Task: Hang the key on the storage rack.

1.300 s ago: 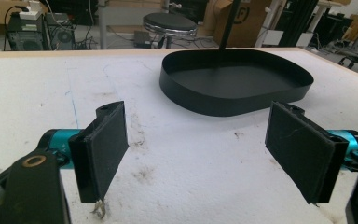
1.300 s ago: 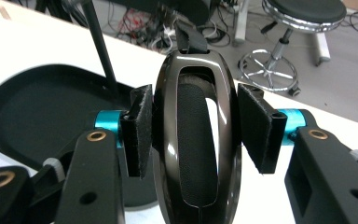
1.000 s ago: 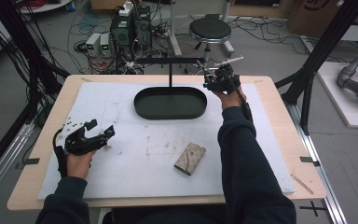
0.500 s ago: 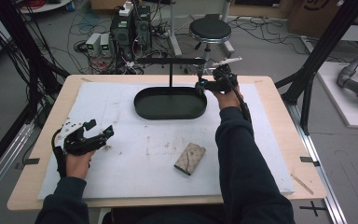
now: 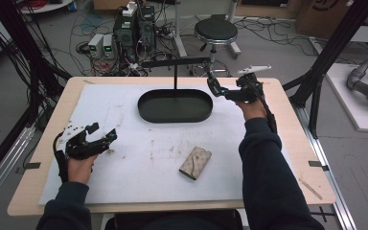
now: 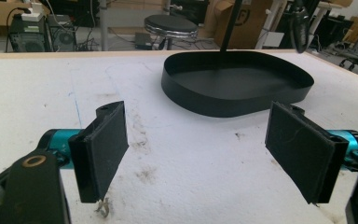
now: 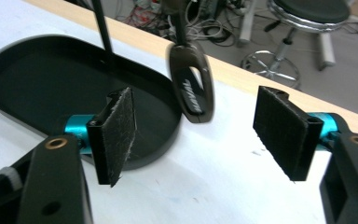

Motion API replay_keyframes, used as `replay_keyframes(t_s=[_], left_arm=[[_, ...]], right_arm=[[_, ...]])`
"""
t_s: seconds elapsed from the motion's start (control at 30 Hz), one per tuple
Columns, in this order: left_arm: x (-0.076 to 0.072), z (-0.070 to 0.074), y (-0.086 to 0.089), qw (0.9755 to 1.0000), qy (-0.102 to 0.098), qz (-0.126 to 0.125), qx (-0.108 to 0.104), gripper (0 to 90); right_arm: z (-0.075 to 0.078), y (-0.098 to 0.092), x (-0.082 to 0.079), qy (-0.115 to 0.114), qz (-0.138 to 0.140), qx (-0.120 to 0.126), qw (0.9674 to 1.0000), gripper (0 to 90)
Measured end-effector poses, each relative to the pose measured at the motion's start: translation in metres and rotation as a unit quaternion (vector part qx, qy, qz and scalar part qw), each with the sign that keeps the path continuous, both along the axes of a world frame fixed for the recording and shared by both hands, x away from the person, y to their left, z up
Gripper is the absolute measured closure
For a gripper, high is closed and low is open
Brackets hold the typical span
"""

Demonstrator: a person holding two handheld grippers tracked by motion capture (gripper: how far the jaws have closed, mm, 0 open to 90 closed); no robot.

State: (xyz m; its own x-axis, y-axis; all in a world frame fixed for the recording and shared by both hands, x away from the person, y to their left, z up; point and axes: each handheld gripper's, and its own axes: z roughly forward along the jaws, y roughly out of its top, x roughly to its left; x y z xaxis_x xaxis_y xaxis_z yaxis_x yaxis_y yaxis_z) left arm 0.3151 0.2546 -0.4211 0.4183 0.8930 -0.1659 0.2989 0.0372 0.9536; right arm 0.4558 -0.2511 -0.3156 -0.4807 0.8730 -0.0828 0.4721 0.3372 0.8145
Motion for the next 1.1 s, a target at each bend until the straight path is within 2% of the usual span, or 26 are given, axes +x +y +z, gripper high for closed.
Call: replay_keyframes(t_s=[0.03,0.1,0.13,0.17,0.23,0.4,0.6,0.67,0.8,0.9,1.0,1.1], left_arm=[[0.000,0.000,0.000,1.0000,0.000,0.001,0.000,20.8],[0.000,0.000,0.001,1.0000,0.000,0.001,0.001,20.8],[0.000,0.001,0.001,1.0000,-0.001,0.002,-0.002,20.8],[0.000,0.001,0.001,1.0000,0.000,0.002,-0.002,20.8],[0.001,0.000,0.001,1.0000,0.004,0.002,-0.004,19.6],[0.003,0.001,0.000,1.0000,0.003,-0.002,-0.006,18.9],[0.007,0.001,-0.001,0.9999,-0.006,-0.001,-0.010,18.9],[0.008,0.001,-0.002,0.9999,-0.004,-0.005,-0.009,18.9],[0.006,0.002,-0.004,0.9999,-0.007,-0.008,-0.004,19.0],[0.005,0.004,-0.005,0.9999,-0.008,-0.008,-0.003,19.0],[0.005,0.005,-0.007,0.9999,-0.012,-0.010,-0.001,19.0],[0.008,0.003,-0.009,0.9999,-0.006,-0.014,0.000,19.1]], right_arm=[[-0.002,-0.006,-0.005,-0.009,0.001,0.003,1.0000,29.4],[-0.004,-0.014,-0.013,0.004,-0.006,-0.002,1.0000,25.9],[-0.006,-0.018,-0.017,0.003,-0.008,-0.008,0.9999,24.9],[-0.009,-0.022,-0.023,-0.006,-0.002,-0.003,1.0000,24.8],[-0.014,-0.029,-0.034,-0.007,-0.001,-0.003,1.0000,20.5],[-0.033,-0.045,-0.062,-0.017,0.008,0.000,0.9998,19.6],[-0.055,-0.057,-0.093,-0.040,0.017,-0.006,0.9991,19.6],[-0.060,-0.060,-0.101,-0.039,0.019,-0.002,0.9991,19.6],[-0.070,-0.064,-0.111,-0.046,0.015,0.005,0.9988,19.6],[-0.079,-0.065,-0.112,-0.031,0.012,0.009,0.9994,19.6],[-0.080,-0.065,-0.113,-0.026,0.016,0.007,0.9995,19.6],[-0.078,-0.064,-0.114,-0.027,0.018,0.013,0.9994,19.6]])
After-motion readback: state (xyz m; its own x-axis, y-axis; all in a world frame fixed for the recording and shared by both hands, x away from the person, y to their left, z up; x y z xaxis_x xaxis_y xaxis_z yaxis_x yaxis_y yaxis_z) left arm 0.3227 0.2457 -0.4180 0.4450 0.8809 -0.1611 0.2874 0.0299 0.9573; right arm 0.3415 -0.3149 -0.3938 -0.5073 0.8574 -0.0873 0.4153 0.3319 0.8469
